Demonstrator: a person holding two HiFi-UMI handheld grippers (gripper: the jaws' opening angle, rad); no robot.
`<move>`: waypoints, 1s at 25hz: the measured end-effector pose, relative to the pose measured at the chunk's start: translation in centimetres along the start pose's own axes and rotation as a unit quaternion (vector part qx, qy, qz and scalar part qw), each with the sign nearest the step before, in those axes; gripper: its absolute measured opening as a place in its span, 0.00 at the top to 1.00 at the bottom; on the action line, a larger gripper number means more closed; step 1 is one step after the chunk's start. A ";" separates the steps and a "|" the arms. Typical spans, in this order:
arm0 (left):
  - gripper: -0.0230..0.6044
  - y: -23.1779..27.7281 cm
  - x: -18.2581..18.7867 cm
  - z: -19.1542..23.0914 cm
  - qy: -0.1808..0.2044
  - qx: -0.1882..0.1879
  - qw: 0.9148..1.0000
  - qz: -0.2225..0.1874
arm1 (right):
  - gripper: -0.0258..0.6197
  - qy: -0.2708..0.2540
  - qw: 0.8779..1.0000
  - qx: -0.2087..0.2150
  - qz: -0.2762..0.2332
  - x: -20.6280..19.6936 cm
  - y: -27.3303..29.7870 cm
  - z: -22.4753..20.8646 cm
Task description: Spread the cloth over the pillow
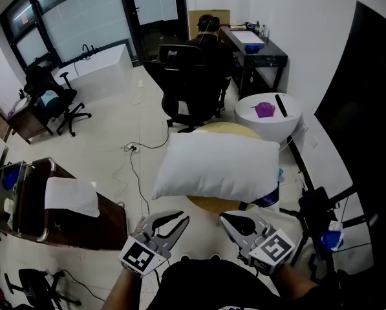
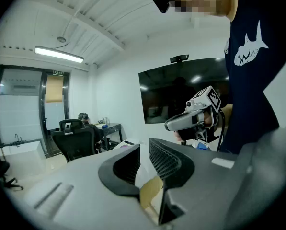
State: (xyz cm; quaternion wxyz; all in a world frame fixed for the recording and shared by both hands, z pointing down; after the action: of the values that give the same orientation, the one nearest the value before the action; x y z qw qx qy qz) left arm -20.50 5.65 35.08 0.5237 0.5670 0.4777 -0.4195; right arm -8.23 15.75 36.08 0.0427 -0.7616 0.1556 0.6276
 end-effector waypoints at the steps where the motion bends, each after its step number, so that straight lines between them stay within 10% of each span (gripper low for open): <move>1: 0.88 0.0 -0.2 0.1 0.000 0.003 1.000 0.001 | 0.95 0.000 1.000 0.006 -0.002 -0.1 0.2 0.0; 25: 0.88 -14.4 -5.3 10.5 -0.017 0.188 0.981 0.036 | 0.95 -0.061 0.983 0.159 0.072 -1.0 17.4 6.6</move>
State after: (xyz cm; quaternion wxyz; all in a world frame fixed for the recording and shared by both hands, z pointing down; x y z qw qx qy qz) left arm -35.43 -5.41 36.46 0.4305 0.6651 0.3606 -0.4922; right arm -19.66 1.11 37.94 0.1273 -0.6925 0.3049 0.6413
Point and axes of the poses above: the fingertips, and each gripper's own axes: y forward along the fingers, z to its left, x out of its top, the point moved 5 cm from there along -y, backward along the fingers, and after that the axes turned 1 degree about x, right-handed, at the moved point
